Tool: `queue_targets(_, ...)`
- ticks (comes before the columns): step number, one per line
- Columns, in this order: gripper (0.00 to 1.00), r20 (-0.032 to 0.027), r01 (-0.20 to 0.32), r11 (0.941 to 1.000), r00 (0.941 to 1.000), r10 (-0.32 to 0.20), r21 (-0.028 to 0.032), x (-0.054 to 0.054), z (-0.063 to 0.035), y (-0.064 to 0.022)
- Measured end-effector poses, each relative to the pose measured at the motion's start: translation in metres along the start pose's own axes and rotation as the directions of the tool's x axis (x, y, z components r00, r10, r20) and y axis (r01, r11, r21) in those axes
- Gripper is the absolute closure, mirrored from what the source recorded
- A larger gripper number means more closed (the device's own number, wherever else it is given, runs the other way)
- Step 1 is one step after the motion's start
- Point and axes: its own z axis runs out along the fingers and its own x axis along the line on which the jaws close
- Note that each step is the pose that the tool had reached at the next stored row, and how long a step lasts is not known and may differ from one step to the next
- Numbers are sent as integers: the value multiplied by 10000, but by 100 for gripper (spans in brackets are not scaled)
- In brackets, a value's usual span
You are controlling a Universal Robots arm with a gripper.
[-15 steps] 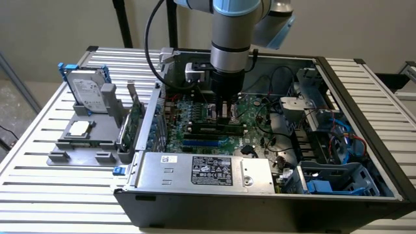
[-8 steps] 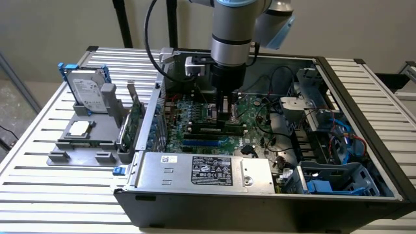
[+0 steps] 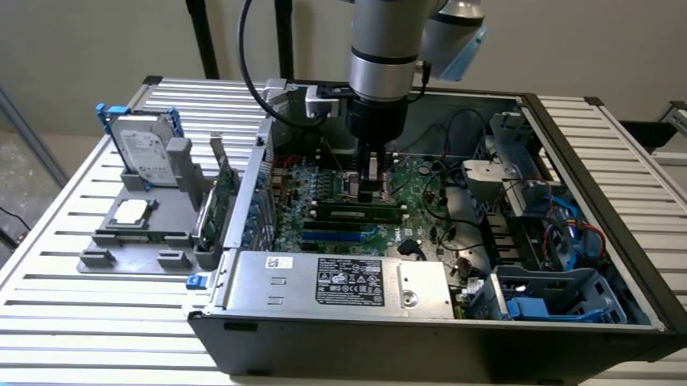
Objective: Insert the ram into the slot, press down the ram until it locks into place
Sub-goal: 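Insert the ram into the slot, then press down the ram until it locks into place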
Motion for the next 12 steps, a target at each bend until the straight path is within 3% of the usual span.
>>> queue_targets(12,89,0,0,10000,10000,0,0,0,0,0)
